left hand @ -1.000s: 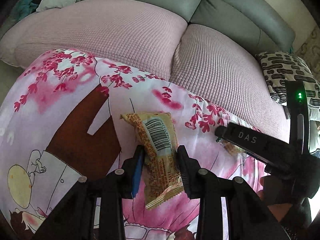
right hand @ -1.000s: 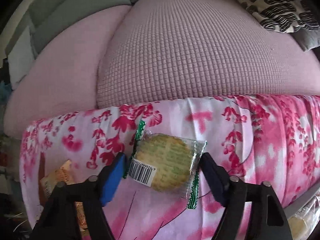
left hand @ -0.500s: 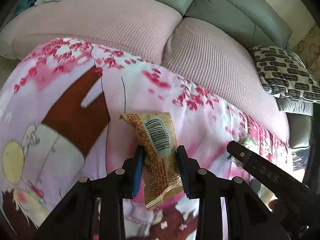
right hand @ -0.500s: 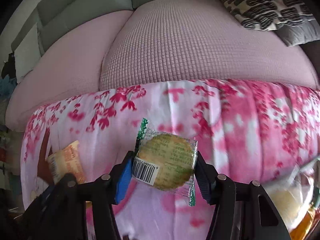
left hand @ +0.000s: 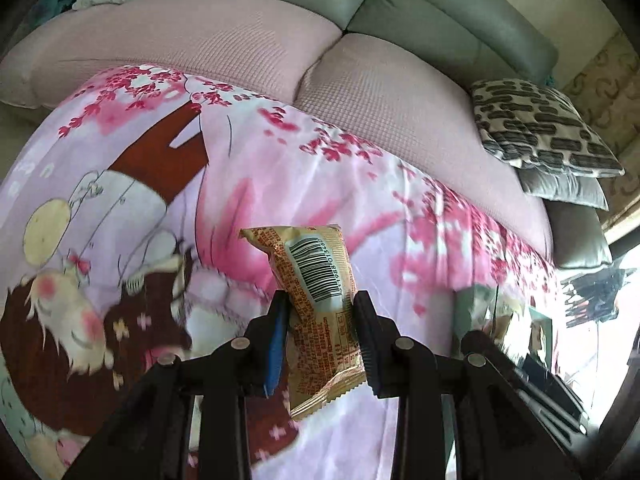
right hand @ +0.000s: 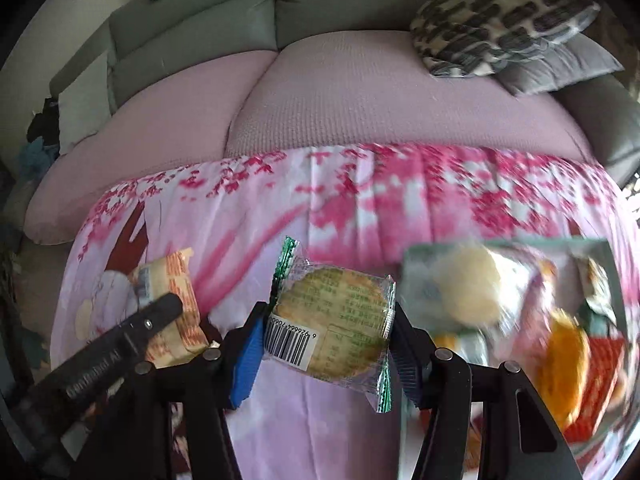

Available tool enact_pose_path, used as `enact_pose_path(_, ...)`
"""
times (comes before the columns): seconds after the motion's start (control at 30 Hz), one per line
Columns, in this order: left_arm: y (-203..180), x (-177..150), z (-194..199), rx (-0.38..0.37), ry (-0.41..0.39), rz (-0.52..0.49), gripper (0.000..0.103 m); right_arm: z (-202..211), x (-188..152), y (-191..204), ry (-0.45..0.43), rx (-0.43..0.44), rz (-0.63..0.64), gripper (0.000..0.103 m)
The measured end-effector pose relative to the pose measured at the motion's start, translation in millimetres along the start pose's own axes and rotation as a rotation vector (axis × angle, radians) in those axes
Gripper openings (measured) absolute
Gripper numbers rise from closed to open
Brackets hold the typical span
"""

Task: Organize snacks
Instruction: 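Carry the wafer bag with the left gripper while the right carries the cookie into the tray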

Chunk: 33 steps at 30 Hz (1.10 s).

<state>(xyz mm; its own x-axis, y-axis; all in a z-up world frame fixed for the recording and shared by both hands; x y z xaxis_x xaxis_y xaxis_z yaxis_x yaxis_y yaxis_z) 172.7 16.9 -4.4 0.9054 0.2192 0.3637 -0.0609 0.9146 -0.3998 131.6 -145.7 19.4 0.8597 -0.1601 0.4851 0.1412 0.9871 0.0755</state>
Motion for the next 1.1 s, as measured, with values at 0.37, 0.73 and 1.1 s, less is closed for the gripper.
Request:
enact_pose_path(0.37, -45.5, -52.1, 12.4, -0.092, 0.024, -0.06, 0.034, 34.8, -66.5, -43.4, -0.052, 0.005, -0.101, 0.061)
enact_pose_path(0.73, -142.7, -114.7, 2.1, -0.239, 0.116, -0.313, 0.034, 79.7, -96.9, -162.6, -0.16, -0.152, -0.324, 0.061)
enact_pose_path(1.1, -174.3, -141.8, -5.8, -0.246, 0.089, -0.423, 0.035, 57.9, -110.7, -186.2, -0.104, -0.108, -0.361, 0.061)
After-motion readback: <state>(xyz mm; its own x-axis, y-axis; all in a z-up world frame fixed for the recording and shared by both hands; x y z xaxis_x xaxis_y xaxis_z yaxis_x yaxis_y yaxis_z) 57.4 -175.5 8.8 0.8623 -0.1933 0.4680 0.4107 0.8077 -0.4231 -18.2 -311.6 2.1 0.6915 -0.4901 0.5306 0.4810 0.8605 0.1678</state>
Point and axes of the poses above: each gripper's, at about its wrist camera, not at the fingertips, and z roughly against the way its jaws point, y to its left, x to its top, the point moved 3 cm from there along -z, roughly the way its jaws point, and after that the axes turned 4 degrees about z, right-handed, at the moved point
